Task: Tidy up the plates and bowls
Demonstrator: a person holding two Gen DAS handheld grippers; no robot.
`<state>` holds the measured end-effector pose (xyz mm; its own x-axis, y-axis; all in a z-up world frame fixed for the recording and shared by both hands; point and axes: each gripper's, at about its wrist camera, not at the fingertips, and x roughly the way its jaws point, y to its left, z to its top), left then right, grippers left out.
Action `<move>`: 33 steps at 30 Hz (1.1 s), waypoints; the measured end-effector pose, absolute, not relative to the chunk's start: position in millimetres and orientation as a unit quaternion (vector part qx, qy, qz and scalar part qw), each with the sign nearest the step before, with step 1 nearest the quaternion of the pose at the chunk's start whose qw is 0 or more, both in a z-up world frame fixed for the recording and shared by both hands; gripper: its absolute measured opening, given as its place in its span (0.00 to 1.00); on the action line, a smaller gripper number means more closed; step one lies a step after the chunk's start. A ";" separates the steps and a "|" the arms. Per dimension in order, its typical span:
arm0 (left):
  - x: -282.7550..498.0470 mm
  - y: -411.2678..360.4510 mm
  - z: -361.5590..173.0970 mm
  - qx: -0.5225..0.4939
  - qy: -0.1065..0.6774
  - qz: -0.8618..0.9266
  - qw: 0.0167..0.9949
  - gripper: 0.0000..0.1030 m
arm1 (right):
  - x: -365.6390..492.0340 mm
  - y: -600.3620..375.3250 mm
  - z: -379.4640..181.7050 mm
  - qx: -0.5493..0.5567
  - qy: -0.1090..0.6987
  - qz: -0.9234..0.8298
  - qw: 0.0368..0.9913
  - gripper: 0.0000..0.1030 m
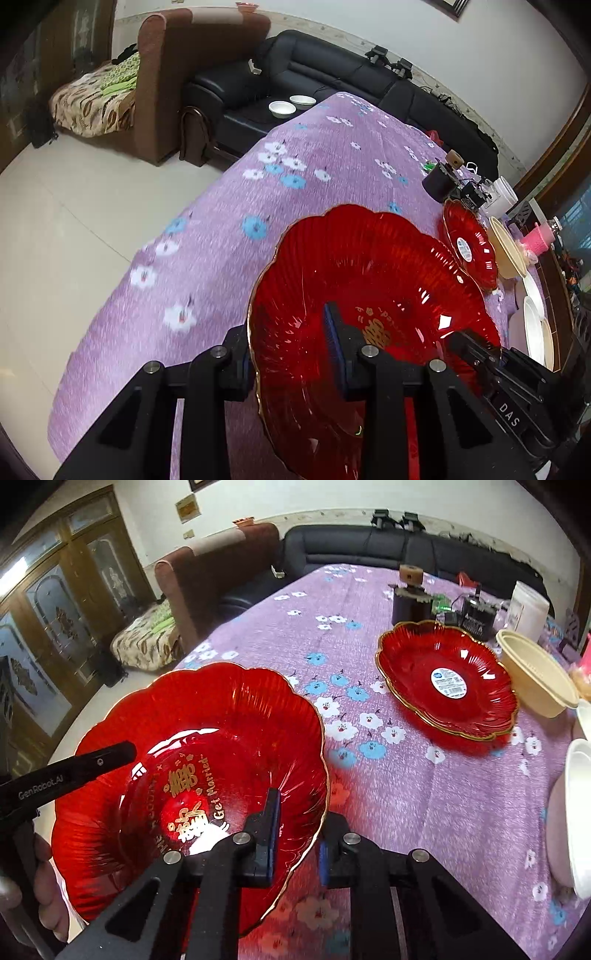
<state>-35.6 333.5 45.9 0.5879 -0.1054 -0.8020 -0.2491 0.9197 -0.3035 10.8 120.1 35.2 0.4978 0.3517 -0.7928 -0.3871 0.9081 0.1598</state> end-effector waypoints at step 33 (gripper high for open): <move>-111.6 209.3 103.4 -0.152 0.397 -0.016 0.905 0.76 | -82.3 -41.8 49.1 0.092 0.381 0.148 0.908 0.48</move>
